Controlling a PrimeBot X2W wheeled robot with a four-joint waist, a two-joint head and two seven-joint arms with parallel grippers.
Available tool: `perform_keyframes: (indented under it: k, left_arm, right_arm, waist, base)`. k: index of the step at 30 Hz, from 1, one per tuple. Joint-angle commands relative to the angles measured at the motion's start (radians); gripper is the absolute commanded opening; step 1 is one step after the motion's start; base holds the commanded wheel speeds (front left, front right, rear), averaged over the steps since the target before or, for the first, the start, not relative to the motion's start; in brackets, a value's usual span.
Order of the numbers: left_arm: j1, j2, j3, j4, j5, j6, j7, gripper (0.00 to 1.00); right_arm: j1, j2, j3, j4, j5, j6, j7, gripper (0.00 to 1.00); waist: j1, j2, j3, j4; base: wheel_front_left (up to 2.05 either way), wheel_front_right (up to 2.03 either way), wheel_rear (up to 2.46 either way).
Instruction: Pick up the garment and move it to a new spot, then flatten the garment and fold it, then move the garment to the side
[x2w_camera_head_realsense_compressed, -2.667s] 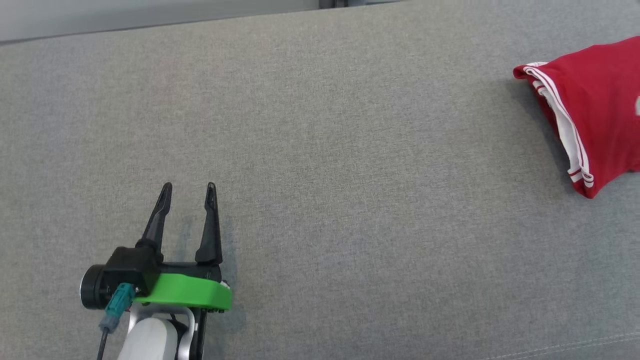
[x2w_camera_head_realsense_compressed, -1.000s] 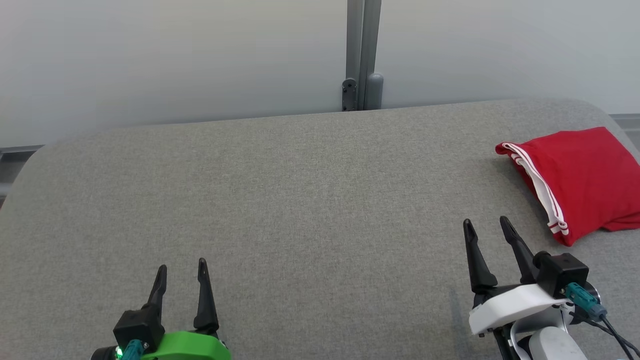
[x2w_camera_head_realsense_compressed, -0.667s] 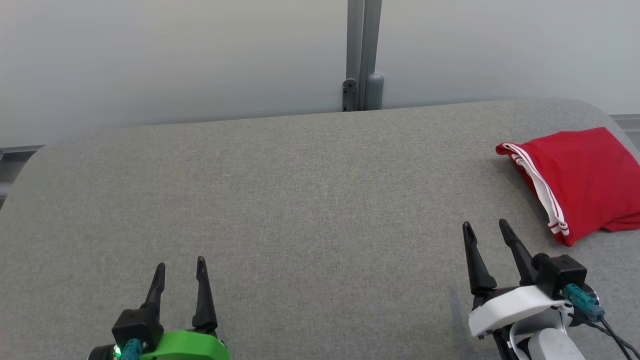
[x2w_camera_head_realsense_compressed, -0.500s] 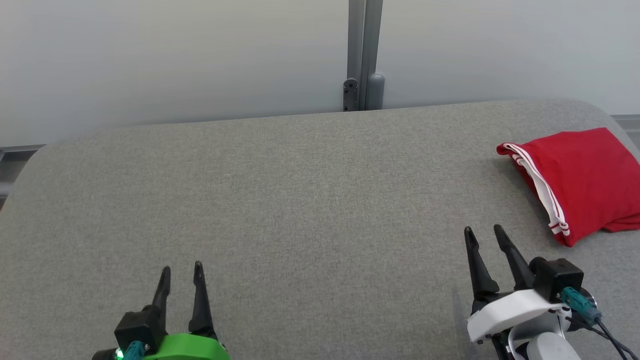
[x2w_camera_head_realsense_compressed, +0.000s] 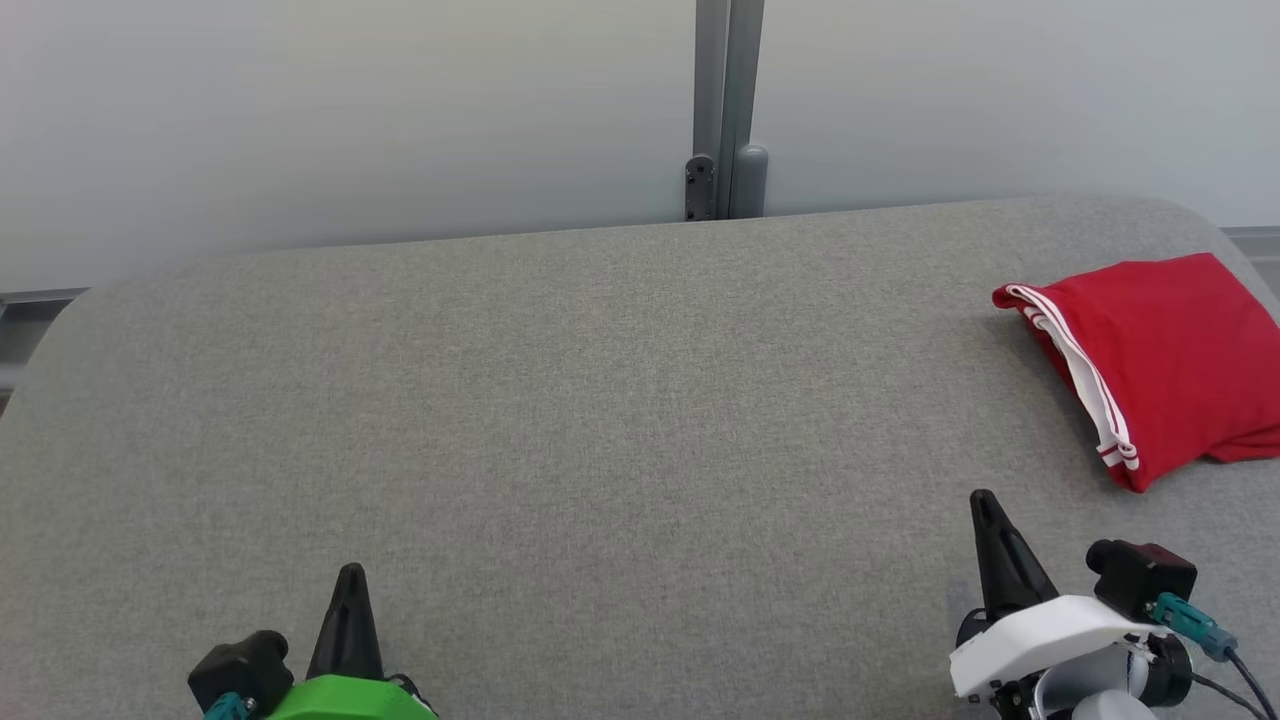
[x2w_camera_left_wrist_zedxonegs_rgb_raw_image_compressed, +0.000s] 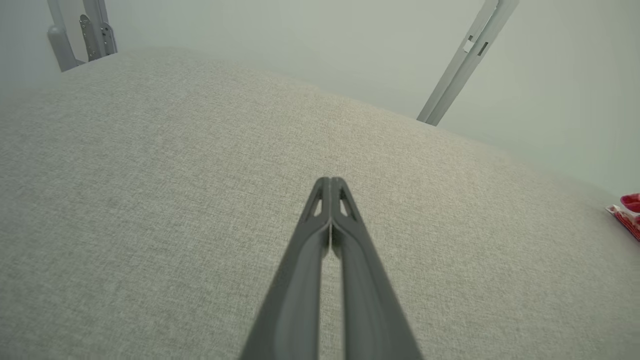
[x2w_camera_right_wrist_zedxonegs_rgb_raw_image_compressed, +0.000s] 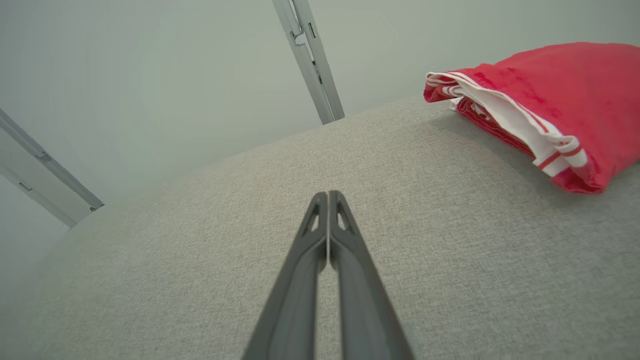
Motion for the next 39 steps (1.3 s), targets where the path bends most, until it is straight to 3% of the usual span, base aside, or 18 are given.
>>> perform_keyframes:
  k: [1,39]
  left_arm:
    - [-0.031,-0.001,0.015,-0.015,-0.042,-0.009,0.008,0.0]
    - [-0.096,-0.01,0.132,-0.017,-0.539,-0.103,0.15,0.0]
  right_arm:
    - [-0.026,-0.003,-0.009,-0.02,0.048,0.0,0.01,0.0]
    - [-0.055,-0.007,-0.075,-0.043,0.585,0.0,0.154,0.0]
  waist:
    - [0.0,0.0,0.0,0.0]
    - [0.0,0.0,0.011,-0.006]
  base:
    - [0.0,0.0,0.0]
    - [0.0,0.0,0.0]
